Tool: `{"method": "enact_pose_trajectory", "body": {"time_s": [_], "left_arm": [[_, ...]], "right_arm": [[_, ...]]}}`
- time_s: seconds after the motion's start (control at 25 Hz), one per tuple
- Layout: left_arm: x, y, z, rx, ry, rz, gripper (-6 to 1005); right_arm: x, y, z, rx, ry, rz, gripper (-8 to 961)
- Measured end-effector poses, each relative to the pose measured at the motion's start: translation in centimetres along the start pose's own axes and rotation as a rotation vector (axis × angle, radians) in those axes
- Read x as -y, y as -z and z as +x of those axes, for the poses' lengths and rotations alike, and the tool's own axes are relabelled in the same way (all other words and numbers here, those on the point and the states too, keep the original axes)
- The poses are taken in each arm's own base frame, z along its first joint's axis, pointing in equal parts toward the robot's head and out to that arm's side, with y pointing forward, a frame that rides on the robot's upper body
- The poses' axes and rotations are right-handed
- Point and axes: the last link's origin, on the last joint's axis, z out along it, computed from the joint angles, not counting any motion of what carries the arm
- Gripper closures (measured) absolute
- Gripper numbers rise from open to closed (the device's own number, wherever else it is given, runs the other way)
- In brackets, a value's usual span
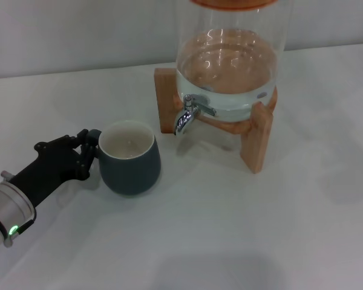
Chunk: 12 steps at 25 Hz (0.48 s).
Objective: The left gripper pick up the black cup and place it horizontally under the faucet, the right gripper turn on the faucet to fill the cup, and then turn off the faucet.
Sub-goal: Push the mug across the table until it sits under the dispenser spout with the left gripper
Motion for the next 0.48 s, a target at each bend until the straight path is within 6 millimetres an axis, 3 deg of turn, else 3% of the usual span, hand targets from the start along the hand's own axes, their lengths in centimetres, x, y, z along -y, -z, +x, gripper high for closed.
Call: {"method": "enact_pose_trajectory", "body": {"time_s": [0.48], "left_arm": [[-0.51, -0.79, 0.2, 0.024, -0.045, -0.041, 856]], "right_arm": [[-0.13, 0.14, 0.3, -0.001, -0.012, -0.003, 194]]}}
